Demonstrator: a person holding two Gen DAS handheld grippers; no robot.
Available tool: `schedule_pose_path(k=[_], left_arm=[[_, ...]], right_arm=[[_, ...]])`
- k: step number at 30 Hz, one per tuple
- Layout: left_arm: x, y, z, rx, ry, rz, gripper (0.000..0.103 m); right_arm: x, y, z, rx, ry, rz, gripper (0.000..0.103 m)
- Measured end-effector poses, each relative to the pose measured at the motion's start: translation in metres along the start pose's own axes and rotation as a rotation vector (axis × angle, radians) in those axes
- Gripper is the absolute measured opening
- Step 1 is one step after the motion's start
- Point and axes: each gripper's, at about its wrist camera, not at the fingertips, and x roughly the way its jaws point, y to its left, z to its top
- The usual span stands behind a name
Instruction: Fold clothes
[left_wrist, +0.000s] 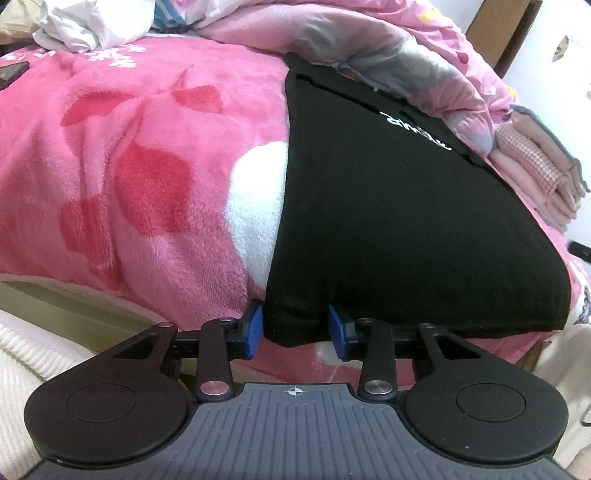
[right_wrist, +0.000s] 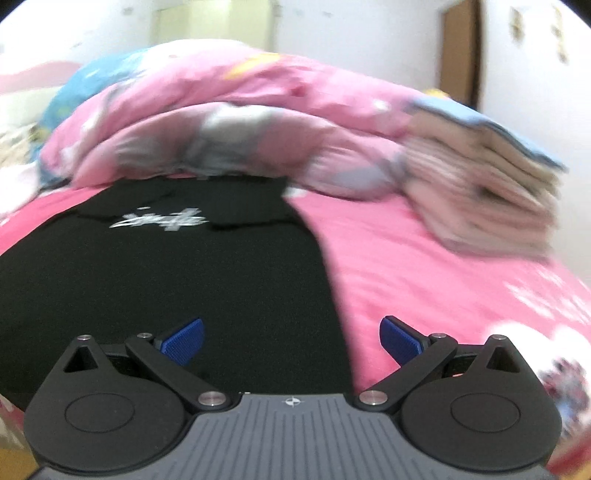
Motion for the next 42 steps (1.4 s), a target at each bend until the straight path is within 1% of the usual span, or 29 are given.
schedule_pose_path(k=[1,4,8,10,12,16,18,20,24,30,33,34,35,36,37,38,40,42], left_arm=[[0.001,-0.001,0.000,0.004,0.003,0.005,0.037],[0.002,-0.003,0.002,0.011,0.010,0.019,0.037],[0.003,-0.007,0.003,0.022,0.018,0.036,0.037],[0.003,-0.009,0.003,0.033,0.018,0.042,0.036],[0.003,-0.011,0.003,0.047,0.018,0.048,0.036],[0.004,-0.012,0.002,0.055,0.016,0.054,0.036],[0.004,-0.012,0.002,0.052,0.013,0.053,0.034],[0.004,-0.012,0.001,0.048,0.012,0.053,0.032],[0.004,-0.015,0.002,0.054,0.013,0.053,0.027],[0.003,-0.016,0.002,0.050,0.011,0.057,0.026],[0.003,-0.017,0.001,0.037,0.005,0.060,0.023],[0.002,-0.018,0.001,0.033,0.002,0.061,0.020],[0.002,-0.018,0.000,0.030,0.000,0.061,0.018],[0.000,-0.018,0.000,0.028,-0.003,0.058,0.014],[-0.001,-0.018,0.000,0.026,-0.005,0.056,0.010],[-0.002,-0.018,0.000,0.024,-0.008,0.053,0.009],[-0.007,-0.017,0.000,0.011,-0.012,0.041,0.006],[-0.013,-0.015,0.000,-0.008,-0.018,0.025,0.005]], right_arm=[[-0.002,-0.017,-0.002,0.044,0.025,0.000,0.099],[-0.004,-0.055,-0.014,0.187,0.117,0.047,0.082],[0.001,-0.069,-0.031,0.287,0.213,0.143,0.075],[0.006,-0.066,-0.036,0.295,0.251,0.169,0.069],[0.010,-0.063,-0.040,0.291,0.280,0.183,0.069],[0.014,-0.059,-0.039,0.253,0.293,0.184,0.068],[0.011,-0.059,-0.041,0.241,0.296,0.185,0.063],[0.009,-0.059,-0.043,0.232,0.299,0.186,0.055],[0.006,-0.060,-0.047,0.235,0.303,0.192,0.045],[0.009,-0.057,-0.052,0.240,0.302,0.193,0.044],[0.013,-0.057,-0.057,0.250,0.307,0.200,0.043],[0.013,-0.057,-0.059,0.258,0.306,0.206,0.039],[0.012,-0.057,-0.060,0.268,0.307,0.215,0.029],[0.011,-0.057,-0.061,0.279,0.308,0.225,0.025],[0.009,-0.057,-0.061,0.281,0.306,0.227,0.019],[0.007,-0.056,-0.062,0.278,0.304,0.227,0.010],[0.001,-0.057,-0.063,0.291,0.298,0.242,0.007],[-0.008,-0.059,-0.061,0.308,0.276,0.257,0.006]])
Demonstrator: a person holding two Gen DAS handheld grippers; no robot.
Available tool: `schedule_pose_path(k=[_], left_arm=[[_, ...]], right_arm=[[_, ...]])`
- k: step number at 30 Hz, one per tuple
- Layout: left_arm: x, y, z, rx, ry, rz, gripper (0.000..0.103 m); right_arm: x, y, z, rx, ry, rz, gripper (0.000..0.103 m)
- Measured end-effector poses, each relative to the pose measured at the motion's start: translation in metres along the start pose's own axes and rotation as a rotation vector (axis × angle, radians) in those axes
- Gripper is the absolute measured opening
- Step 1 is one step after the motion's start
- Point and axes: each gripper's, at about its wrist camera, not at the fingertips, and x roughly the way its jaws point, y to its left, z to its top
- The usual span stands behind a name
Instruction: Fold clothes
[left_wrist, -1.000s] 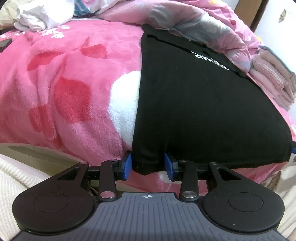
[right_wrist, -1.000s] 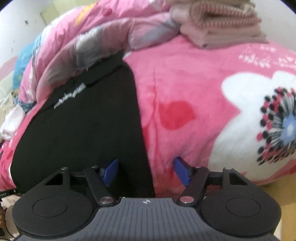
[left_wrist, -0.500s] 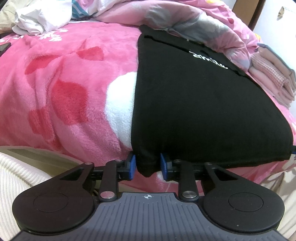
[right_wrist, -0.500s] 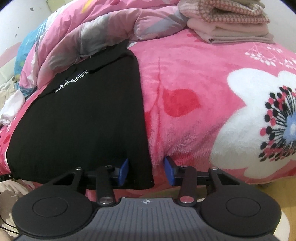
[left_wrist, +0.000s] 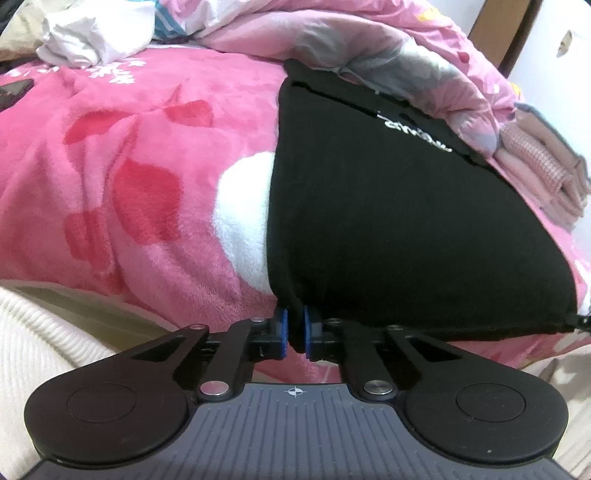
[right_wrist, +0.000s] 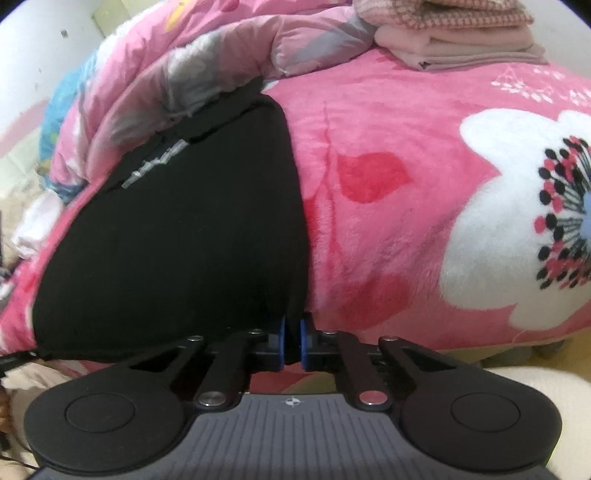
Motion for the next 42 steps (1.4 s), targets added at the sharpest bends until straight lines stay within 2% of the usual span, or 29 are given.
schedule_pose_path(k=[10,19,25,34,39,42], left_arm=[[-0.043,0.002,0.020,-0.096,-0.128,-0.099,0.005],[-0.046,-0.001,0.064,-0.107,-0.239,-0.133,0.005],[-0.017,-0.004,0.108,-0.076,-0.309,-0.117,0.005],[0.049,-0.011,0.179,-0.005,-0.368,-0.074,0.005],[0.092,-0.011,0.205,0.020,-0.338,-0.042,0.005],[0.117,-0.006,0.216,-0.004,-0.306,-0.029,0.005]], right_arm=[[-0.036,0.015,0.008,0.040,-0.122,0.098,0.006],[-0.038,0.039,0.058,-0.016,-0.236,0.137,0.006],[-0.016,0.050,0.104,-0.054,-0.302,0.128,0.006],[0.050,0.056,0.173,-0.093,-0.382,0.072,0.006],[0.095,0.050,0.198,-0.090,-0.373,0.042,0.006],[0.124,0.040,0.209,-0.053,-0.347,0.031,0.006]])
